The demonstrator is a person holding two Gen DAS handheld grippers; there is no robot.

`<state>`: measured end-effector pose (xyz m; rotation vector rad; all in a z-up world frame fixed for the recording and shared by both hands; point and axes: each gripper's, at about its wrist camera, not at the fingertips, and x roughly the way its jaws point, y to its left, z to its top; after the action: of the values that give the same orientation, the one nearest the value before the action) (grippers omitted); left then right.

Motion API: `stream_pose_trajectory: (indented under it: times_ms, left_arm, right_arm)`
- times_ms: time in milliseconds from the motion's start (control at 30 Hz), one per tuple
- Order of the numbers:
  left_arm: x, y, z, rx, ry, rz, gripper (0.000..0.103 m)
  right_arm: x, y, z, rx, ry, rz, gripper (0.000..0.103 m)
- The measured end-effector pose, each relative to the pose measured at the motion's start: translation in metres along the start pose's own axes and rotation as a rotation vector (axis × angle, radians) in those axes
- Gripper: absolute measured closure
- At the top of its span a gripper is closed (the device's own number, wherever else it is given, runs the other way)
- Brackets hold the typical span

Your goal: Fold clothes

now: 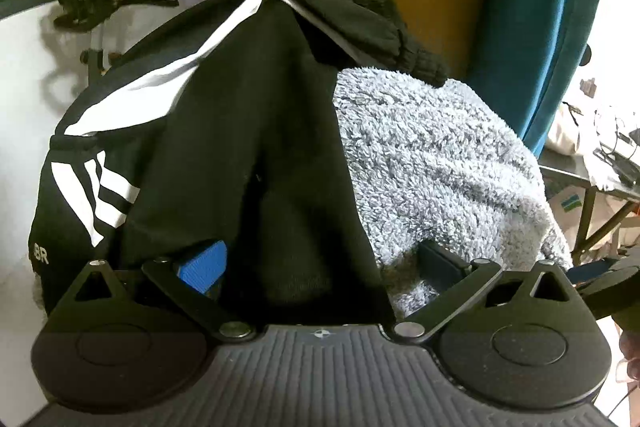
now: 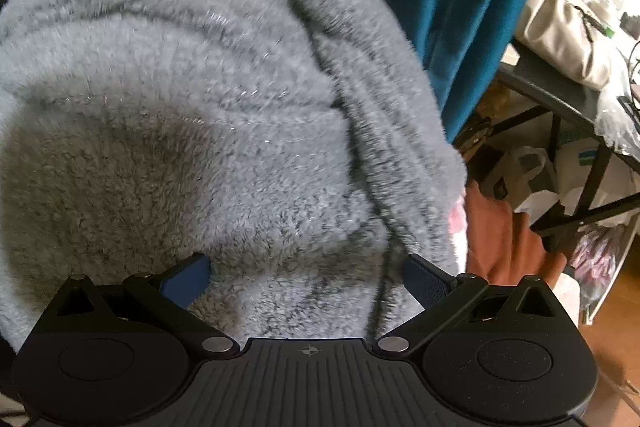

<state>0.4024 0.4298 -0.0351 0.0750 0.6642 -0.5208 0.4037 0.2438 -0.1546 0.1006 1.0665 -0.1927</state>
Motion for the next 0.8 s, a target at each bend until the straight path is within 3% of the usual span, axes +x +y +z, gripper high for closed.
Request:
stream_pose_trajectory:
  times_ms: [367, 800]
  left_arm:
    - [0.011, 0.015, -0.001, -0.031, 0.002, -0.075, 0.0]
    - [0.013, 0.012, -0.001, 0.0, -0.009, -0.042, 0.0]
  right_arm:
    - [0.01, 0.007, 0.003, 0.005, 0.015, 0.005, 0.001]
    - [0.013, 0.003, 0.006, 0.013, 0.02, 0.006, 0.001]
